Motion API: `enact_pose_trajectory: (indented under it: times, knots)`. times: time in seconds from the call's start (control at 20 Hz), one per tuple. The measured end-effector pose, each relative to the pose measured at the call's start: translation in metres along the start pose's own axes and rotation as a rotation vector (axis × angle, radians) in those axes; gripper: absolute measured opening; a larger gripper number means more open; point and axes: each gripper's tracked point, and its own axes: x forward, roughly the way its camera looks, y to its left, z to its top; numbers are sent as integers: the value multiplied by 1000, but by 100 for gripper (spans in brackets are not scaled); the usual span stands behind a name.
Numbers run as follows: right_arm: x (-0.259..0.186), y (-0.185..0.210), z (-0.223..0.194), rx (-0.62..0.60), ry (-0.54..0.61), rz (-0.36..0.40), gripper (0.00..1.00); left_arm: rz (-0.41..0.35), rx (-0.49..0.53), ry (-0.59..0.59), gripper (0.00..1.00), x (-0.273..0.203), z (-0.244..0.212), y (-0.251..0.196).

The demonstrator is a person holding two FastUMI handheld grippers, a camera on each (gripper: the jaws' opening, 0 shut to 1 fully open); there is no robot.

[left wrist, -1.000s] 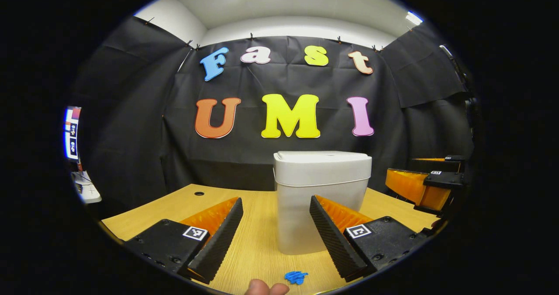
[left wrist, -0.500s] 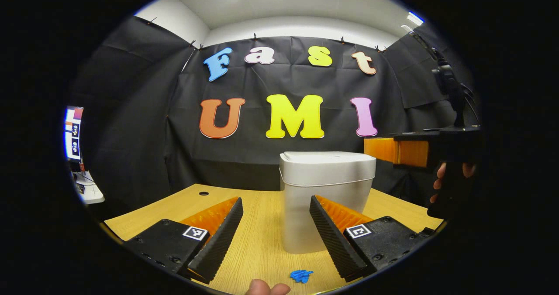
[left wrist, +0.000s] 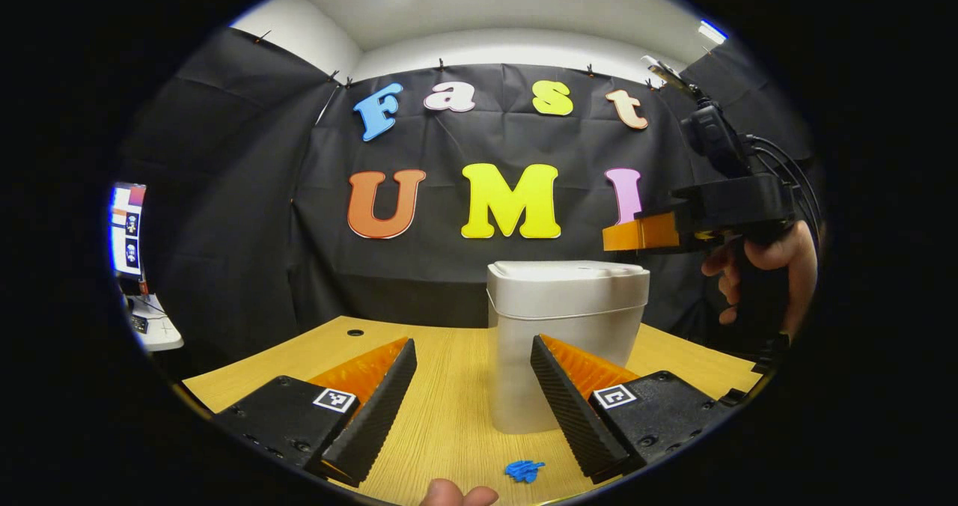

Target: Press the lid of the desktop garbage bin to open it, pick up the crumpled paper on the desktop and throw it into the bin, then pick up the pop can on the desktop and drop it into the bin, and finally close the garbage bin lid.

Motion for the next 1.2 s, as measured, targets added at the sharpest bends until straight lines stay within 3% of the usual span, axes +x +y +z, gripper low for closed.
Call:
enact_pose_trajectory:
  times: [0.1, 0.25, 0.6, 0.8, 0.95, 1.05, 1.15, 1.2]
  knots:
    - [9, 6, -6, 7, 26, 29, 4, -1, 8, 5, 99, -1, -2, -1]
    - [13, 14, -18, 18, 75, 78, 3, -1, 17, 4, 99, -3, -2, 1]
    - [14, 14, -18, 21, 86, 97, 0, 0, 5, 20, 99, 1, -7, 0]
    - [12, 15, -29, -46, 111, 106, 1, -9, -3, 20, 99, 4, -10, -4]
    - [10, 17, -22, 54, 86, 144, 0, -11, -29, 42, 99, 4, -22, -8]
    - [6, 0, -7, 113, 45, 101, 0, -10, -34, 54, 99, 3, -27, -9]
    - [-4, -11, 16, 108, -59, 63, 18, 1, -29, 69, 99, 2, -31, -6]
    - [-8, -9, 23, 100, -91, 59, 48, 11, -23, 70, 99, 2, -31, -4]
